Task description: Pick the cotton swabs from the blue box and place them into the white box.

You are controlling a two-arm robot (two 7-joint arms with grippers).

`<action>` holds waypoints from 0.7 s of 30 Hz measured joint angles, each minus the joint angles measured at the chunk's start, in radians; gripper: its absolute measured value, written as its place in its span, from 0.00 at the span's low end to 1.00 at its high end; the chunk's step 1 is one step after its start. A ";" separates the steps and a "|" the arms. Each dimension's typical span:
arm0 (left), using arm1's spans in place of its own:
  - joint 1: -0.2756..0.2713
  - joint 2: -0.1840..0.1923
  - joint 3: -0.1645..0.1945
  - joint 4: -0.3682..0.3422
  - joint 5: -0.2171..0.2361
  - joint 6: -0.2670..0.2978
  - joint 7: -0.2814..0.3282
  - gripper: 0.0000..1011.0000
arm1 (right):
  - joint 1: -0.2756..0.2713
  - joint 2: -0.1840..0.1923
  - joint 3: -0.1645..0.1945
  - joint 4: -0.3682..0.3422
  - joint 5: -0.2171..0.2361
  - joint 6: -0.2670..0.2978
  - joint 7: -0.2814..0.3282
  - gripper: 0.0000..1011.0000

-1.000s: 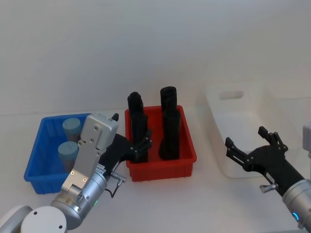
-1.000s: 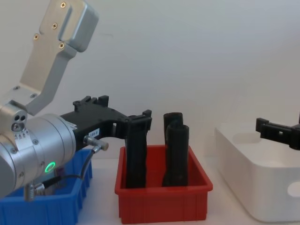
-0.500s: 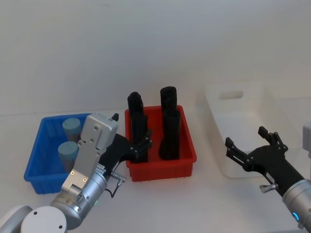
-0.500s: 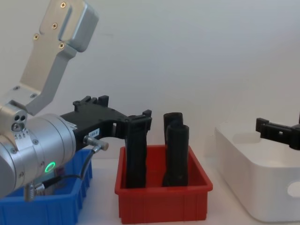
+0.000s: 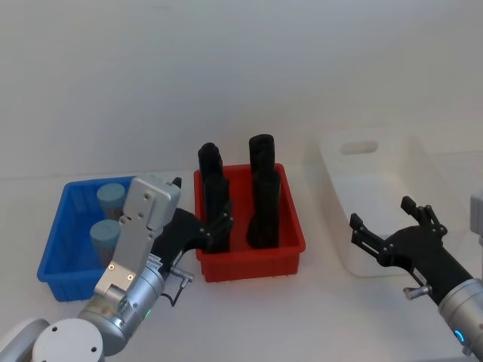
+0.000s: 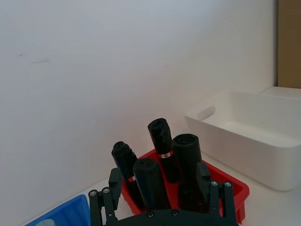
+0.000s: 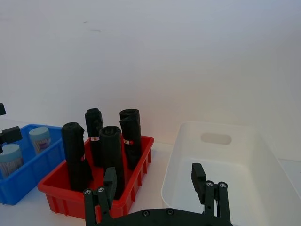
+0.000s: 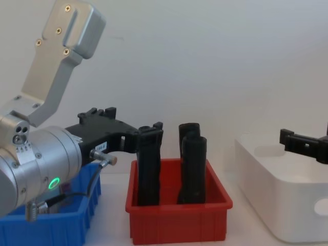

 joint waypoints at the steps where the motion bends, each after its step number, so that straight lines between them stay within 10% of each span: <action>1: -0.001 -0.001 -0.001 0.002 -0.002 0.003 0.002 0.99 | 0.000 0.000 0.000 0.000 0.000 0.000 0.000 0.99; 21: -0.056 -0.013 -0.061 0.107 -0.077 0.104 0.055 0.99 | 0.000 0.000 0.000 0.000 0.000 0.000 0.000 0.99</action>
